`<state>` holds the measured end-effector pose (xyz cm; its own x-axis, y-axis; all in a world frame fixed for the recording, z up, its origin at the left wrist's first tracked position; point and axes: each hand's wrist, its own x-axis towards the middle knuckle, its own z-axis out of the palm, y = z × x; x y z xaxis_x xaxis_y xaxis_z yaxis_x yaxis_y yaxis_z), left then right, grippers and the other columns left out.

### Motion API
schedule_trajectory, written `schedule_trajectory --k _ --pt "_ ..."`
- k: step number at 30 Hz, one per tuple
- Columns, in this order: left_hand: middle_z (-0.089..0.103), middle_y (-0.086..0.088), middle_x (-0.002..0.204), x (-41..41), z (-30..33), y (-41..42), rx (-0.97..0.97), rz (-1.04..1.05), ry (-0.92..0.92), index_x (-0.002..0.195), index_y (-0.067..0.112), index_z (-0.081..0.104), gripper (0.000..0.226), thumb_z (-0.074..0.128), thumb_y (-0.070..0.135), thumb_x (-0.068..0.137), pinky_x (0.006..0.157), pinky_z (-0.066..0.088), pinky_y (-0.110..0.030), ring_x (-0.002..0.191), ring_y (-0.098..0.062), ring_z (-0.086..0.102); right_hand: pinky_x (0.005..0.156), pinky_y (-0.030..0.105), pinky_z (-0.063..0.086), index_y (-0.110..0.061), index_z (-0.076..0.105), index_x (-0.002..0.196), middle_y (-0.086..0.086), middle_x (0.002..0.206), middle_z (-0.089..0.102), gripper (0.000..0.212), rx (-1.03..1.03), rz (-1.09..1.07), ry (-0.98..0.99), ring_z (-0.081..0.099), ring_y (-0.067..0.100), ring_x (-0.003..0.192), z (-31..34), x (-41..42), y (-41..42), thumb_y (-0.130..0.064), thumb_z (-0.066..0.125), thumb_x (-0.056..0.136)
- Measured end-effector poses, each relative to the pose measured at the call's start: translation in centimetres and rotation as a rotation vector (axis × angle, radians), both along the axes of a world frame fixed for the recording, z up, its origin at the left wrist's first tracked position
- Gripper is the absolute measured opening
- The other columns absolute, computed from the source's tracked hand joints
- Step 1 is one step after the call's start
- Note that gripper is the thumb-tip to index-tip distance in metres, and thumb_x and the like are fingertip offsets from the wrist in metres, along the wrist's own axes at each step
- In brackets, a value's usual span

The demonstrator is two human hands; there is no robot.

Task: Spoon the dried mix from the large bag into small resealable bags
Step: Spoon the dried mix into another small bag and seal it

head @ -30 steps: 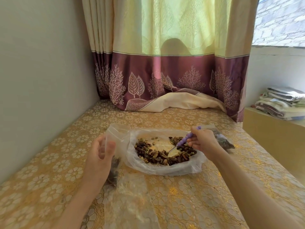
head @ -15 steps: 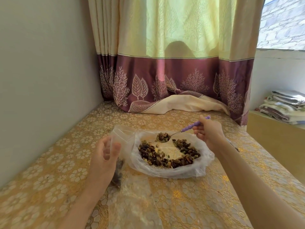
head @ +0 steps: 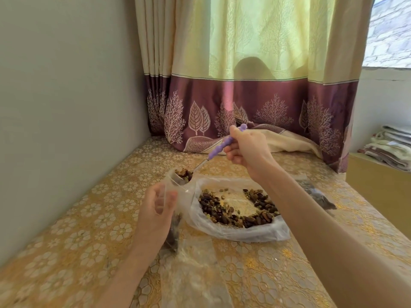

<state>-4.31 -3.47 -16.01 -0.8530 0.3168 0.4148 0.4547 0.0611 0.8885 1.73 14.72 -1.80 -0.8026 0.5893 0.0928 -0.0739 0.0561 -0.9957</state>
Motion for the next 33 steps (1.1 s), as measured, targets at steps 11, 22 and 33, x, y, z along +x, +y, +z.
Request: schedule_trajectory --k 11,22,33 --pt "0.064 0.012 0.082 0.4 0.6 0.1 0.067 0.012 0.002 0.11 0.037 0.047 0.045 0.045 0.064 0.075 0.057 0.044 -0.004 0.07 0.012 0.057 0.04 0.017 0.039 -0.013 0.061 0.063 -0.005 0.047 0.059 0.036 0.549 -0.044 0.245 0.053 0.011 0.036 0.6 0.2 -3.5 -0.026 0.054 0.096" --pt "0.067 0.008 0.09 0.5 0.5 0.0 0.113 0.002 0.015 0.109 0.034 0.051 0.038 0.046 0.058 0.081 0.063 0.045 -0.006 0.077 0.002 0.062 0.035 0.019 0.033 -0.007 0.058 0.067 0.013 0.061 0.063 0.038 0.069 -0.167 0.345 0.048 0.01 0.039 -1.4 2.6 0.9 -0.026 0.05 0.098" --pt "0.065 0.009 0.097 0.9 1.2 -0.1 0.135 -0.024 -0.002 0.117 0.023 0.048 0.094 0.04 0.092 0.054 0.063 0.044 -0.003 0.08 0.009 0.061 0.034 0.017 0.034 -0.008 0.057 0.069 0.002 0.049 0.059 0.036 0.111 -0.436 0.065 0.048 0.005 0.035 -8.0 5.6 7.0 -0.025 0.047 0.099"
